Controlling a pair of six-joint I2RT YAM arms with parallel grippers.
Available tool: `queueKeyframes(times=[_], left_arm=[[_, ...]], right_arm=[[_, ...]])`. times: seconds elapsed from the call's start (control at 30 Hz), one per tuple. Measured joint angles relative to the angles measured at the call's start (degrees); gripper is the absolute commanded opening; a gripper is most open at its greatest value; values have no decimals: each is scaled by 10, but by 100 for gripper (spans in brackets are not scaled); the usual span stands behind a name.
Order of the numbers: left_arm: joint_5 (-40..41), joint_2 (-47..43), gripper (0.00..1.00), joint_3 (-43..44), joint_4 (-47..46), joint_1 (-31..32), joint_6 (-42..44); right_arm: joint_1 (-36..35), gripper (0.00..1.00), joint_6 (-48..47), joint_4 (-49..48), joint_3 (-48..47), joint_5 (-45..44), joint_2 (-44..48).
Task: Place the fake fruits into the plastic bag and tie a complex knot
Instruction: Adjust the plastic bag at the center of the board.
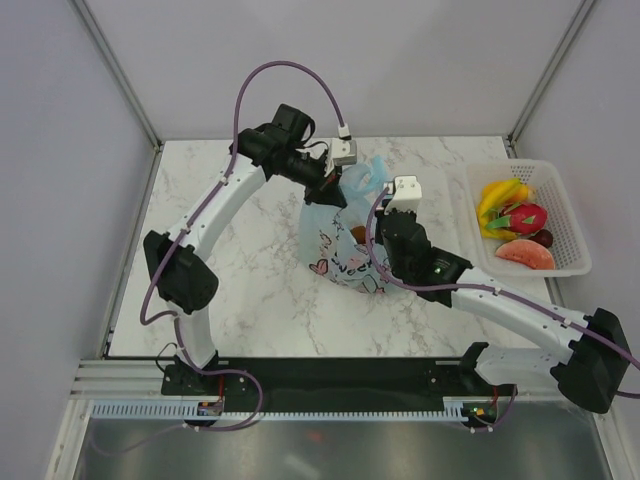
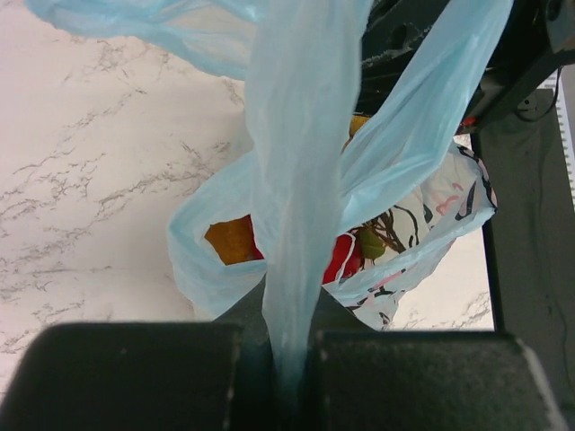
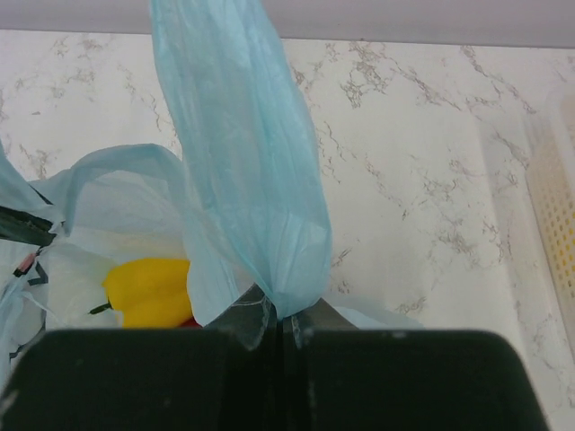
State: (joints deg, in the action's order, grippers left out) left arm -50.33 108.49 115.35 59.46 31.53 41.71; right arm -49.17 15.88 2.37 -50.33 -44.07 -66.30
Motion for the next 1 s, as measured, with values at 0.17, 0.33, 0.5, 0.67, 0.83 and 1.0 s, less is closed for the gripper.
queueKeyframes(times=[0.17, 0.33, 0.5, 0.67, 0.83, 1.0], left_arm=[[-20, 0, 8, -14, 18, -11, 45], [-44, 1, 7, -23, 25, -9, 65], [-57, 14, 5, -17, 28, -9, 57], [-61, 30, 4, -11, 31, -9, 47], [-66, 30, 3, -11, 33, -6, 47], [-66, 29, 4, -11, 35, 2, 47]], right_arm=[[0, 0, -32, -28, 0, 4, -17], [4, 0, -65, -65, 10, 45, -4], [7, 0, -92, -82, 19, 93, 2], [8, 0, -107, -86, 22, 114, 2], [10, 0, -114, -90, 22, 125, 0], [10, 0, -116, -92, 21, 128, -12]])
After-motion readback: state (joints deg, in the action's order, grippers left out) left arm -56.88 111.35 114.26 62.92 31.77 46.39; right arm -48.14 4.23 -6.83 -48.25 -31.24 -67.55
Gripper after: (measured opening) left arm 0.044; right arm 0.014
